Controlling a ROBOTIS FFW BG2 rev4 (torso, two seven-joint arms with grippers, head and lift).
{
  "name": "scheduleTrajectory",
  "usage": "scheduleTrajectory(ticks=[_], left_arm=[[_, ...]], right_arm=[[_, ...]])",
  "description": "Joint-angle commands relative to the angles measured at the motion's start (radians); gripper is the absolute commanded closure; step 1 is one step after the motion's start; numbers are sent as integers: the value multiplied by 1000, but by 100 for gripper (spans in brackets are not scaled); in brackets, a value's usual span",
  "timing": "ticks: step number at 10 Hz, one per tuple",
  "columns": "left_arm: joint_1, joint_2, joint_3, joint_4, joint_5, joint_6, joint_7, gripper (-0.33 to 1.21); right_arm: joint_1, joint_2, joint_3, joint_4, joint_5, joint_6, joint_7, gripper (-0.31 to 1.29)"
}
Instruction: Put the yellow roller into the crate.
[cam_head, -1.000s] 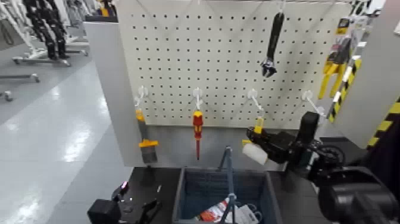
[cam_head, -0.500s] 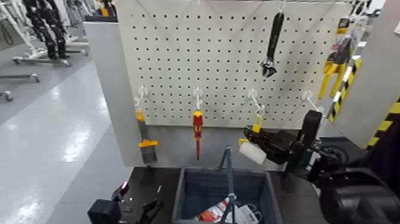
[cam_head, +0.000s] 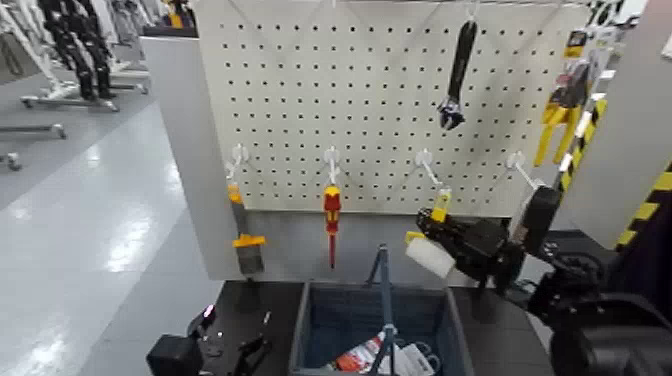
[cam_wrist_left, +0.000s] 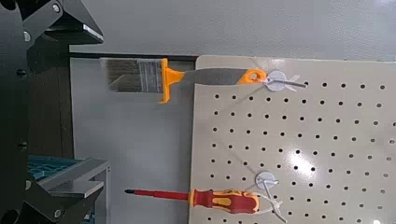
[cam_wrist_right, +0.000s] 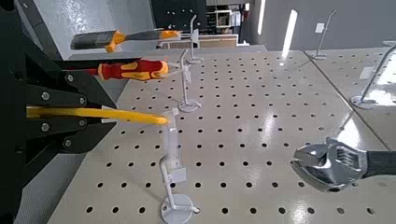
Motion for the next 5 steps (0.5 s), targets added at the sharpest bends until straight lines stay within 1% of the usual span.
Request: scheduleTrajectory(ticks=[1,2,3,5], left_arm=[[0,0,-2,-2,2,0,0,20],[2,2,-2,-2,2,0,0,20],[2,0,-2,-2,2,0,0,20],[2,2,-3,-3,2,2,0,20]], right_arm=[[71,17,-50,-121,7,53,-3,125],[98,24,-70,-161,12,77,-4,125],[120,29,-79,-179,12,93,-6,125],[155,46,-93,-181,-17,100,-6,125]])
